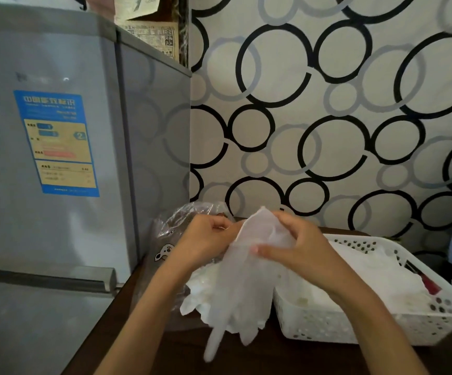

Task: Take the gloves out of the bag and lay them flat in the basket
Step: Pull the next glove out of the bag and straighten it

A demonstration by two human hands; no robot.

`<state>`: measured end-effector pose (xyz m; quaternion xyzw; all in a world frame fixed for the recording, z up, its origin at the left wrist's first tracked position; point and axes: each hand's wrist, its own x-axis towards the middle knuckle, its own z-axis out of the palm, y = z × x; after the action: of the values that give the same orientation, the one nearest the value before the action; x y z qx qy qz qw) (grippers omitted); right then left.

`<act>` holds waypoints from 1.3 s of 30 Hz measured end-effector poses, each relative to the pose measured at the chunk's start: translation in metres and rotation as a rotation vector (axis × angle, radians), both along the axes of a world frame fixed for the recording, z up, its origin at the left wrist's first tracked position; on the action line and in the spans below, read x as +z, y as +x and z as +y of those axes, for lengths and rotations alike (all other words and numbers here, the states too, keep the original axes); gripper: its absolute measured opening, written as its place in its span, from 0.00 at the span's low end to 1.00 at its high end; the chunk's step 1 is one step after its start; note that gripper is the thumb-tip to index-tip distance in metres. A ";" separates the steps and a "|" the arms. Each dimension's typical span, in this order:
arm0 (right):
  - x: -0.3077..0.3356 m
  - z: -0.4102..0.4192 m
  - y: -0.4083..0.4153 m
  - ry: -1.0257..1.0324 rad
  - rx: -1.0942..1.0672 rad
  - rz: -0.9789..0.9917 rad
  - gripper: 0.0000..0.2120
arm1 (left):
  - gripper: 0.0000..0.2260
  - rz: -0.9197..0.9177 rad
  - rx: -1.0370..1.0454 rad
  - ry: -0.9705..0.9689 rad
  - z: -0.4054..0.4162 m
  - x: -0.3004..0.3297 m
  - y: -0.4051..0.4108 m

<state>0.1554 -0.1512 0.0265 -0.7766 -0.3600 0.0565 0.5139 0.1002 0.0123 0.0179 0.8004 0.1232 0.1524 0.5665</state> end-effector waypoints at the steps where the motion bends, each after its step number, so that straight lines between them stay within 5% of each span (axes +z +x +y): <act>1: -0.001 0.000 0.001 0.103 -0.084 0.076 0.16 | 0.21 0.039 -0.031 -0.056 -0.003 -0.001 0.002; 5: -0.003 -0.007 0.017 0.431 -0.102 0.433 0.11 | 0.33 0.152 -0.233 -0.241 -0.004 -0.005 0.005; 10: -0.003 -0.013 0.028 0.594 -0.089 0.535 0.10 | 0.06 -0.046 -0.221 -0.126 -0.003 -0.008 0.003; 12: 0.000 -0.020 0.027 0.588 -0.033 0.584 0.17 | 0.04 -0.073 -0.192 -0.164 -0.001 -0.009 0.005; 15: 0.008 -0.036 0.027 0.503 0.060 0.669 0.10 | 0.07 -0.026 -0.225 -0.144 0.002 -0.009 0.004; 21: 0.010 -0.044 0.032 0.349 -0.027 0.635 0.19 | 0.20 -0.023 -0.265 0.022 -0.009 -0.007 0.000; 25: 0.016 -0.043 0.027 0.372 0.059 0.582 0.17 | 0.13 -0.197 -0.369 -0.080 -0.026 -0.005 0.000; 30: 0.016 -0.068 0.028 0.432 -0.096 0.527 0.13 | 0.09 -0.264 -0.165 -0.163 -0.027 -0.007 -0.001; 35: 0.024 -0.099 0.024 0.147 0.094 0.532 0.28 | 0.12 -0.196 -0.230 -0.019 -0.041 0.018 0.001; 39: 0.042 -0.109 0.019 0.071 -0.106 0.364 0.12 | 0.11 -0.182 -0.285 0.111 -0.064 0.042 0.003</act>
<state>0.1744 -0.2598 0.0681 -0.7530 -0.2213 0.1560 0.5997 0.1035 -0.0515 0.0597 0.8226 -0.0519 0.1491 0.5463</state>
